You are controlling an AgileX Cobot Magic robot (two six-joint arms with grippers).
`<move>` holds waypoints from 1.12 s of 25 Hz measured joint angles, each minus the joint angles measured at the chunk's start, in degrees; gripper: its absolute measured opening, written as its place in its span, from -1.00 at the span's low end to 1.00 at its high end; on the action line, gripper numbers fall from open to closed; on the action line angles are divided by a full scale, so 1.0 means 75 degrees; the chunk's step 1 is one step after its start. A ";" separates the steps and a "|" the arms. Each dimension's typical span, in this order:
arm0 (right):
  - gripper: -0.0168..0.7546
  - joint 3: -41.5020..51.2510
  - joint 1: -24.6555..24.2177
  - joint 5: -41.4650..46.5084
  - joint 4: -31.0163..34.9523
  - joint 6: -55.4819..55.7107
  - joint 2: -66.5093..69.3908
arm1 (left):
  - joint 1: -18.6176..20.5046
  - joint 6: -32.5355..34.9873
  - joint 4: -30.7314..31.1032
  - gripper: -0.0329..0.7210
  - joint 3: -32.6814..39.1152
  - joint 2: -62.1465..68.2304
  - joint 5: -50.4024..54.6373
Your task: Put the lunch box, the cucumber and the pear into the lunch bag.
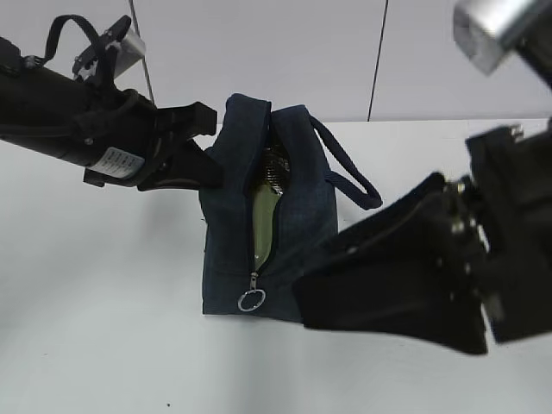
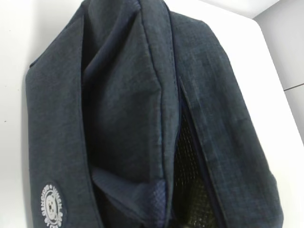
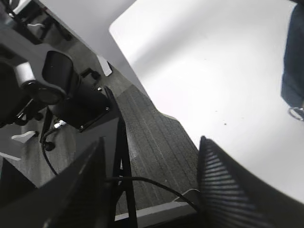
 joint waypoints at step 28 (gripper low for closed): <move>0.28 0.1541 0.0000 -0.1872 0.2182 -0.2586 -0.0018 | 0.0000 0.0000 0.0007 -0.95 0.0000 0.0000 -0.0174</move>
